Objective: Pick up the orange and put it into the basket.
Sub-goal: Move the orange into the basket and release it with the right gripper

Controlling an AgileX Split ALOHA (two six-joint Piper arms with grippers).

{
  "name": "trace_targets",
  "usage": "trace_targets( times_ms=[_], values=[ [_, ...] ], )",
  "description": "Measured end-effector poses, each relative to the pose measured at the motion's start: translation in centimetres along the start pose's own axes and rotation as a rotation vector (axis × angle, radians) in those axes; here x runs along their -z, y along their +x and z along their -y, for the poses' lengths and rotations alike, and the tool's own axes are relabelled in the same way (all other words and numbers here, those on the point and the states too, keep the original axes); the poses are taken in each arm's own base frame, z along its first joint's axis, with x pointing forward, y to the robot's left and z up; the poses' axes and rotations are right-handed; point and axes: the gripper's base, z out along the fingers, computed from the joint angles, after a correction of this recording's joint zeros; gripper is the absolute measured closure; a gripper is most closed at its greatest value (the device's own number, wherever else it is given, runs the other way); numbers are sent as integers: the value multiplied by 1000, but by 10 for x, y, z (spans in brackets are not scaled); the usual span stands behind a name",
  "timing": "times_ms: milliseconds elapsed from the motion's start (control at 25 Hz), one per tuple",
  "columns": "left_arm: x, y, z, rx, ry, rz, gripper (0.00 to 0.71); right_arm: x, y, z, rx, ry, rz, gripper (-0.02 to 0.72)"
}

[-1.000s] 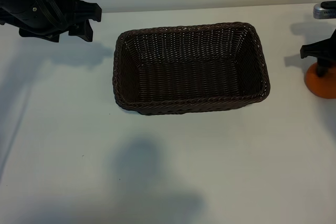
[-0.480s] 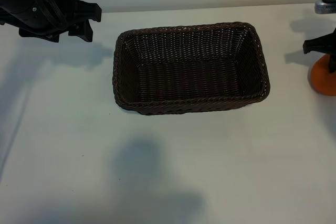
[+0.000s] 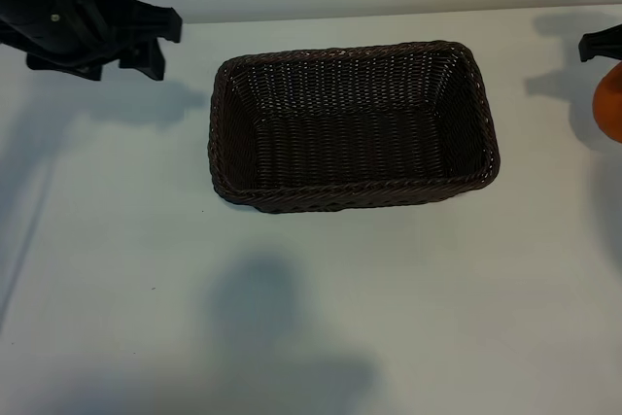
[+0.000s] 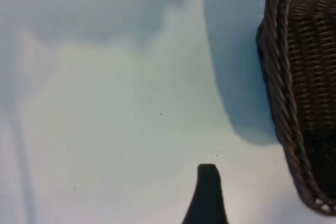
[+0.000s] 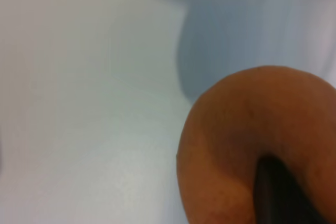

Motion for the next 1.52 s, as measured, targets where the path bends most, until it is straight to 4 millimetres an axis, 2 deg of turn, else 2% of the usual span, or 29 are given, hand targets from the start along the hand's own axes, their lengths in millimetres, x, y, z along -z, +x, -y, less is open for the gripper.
trace_targets(
  times_ms=[200, 360, 560, 680, 800, 880, 1160, 1360, 1520],
  values=[
    [44, 14, -10, -37, -84, 57, 114, 0, 0, 0, 4, 0, -2, 610],
    [97, 34, -22, -25, -162, 182, 114, 0, 0, 0, 8, 0, -3, 610],
    [160, 74, -34, 6, -212, 342, 114, 0, 0, 0, 8, 0, -4, 610],
    [178, 109, -44, 12, -242, 402, 115, 0, 0, 0, 12, 0, -4, 610],
    [183, 158, -55, 44, -261, 458, 115, 3, 0, 0, 14, -1, 2, 610],
    [177, 187, -61, 70, -257, 493, 115, 8, 1, 0, 13, -2, 14, 610],
    [155, 268, -72, 90, -171, 695, 116, 35, -5, 0, 13, -14, 47, 610],
    [148, 305, -75, 51, -131, 778, 116, 59, -11, -6, 38, -53, 74, 610],
    [147, 320, -76, 5, -136, 785, 116, 81, -10, -29, 104, -78, 108, 612]
  ],
)
